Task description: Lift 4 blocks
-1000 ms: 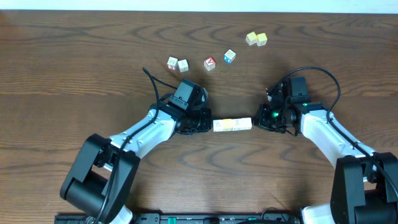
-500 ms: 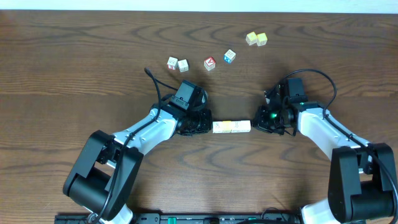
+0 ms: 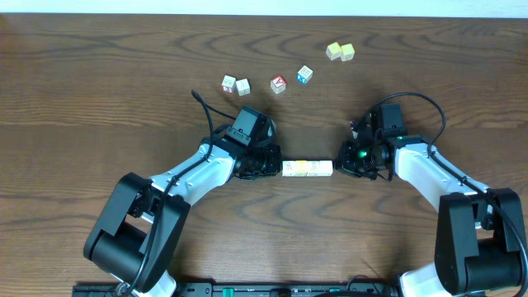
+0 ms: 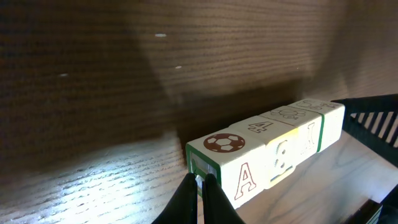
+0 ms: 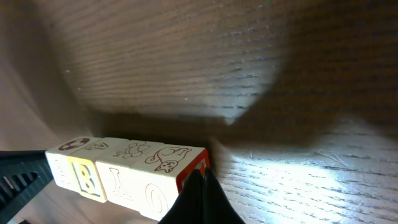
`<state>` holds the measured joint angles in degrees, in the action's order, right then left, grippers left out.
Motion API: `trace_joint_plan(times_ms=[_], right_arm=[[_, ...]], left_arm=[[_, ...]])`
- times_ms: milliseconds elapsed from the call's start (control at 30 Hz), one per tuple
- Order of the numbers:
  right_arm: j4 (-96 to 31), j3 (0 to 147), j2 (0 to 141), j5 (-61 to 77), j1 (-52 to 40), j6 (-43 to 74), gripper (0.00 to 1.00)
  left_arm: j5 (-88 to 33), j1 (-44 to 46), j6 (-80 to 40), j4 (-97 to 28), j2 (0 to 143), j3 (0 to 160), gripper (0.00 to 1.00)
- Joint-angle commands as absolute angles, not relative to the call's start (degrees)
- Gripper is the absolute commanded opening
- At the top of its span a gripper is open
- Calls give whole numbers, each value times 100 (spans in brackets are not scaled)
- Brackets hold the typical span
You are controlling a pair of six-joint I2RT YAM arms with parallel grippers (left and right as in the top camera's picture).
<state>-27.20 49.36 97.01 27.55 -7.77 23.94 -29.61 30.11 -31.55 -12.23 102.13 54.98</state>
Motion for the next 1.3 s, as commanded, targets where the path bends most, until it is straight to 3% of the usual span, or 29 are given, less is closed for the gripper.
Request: trace_joint_plan(times_ms=[0,1267], right_arm=[[-2676,4856,9714,3496,-985,2482,1],[-2646,4851,9714,3457,-985,2477,1]], left_arm=[[-3378,3148,-3205,-1103,10276,5540,7],[-3227,3148,-3205,-1256,10278,5537,8]])
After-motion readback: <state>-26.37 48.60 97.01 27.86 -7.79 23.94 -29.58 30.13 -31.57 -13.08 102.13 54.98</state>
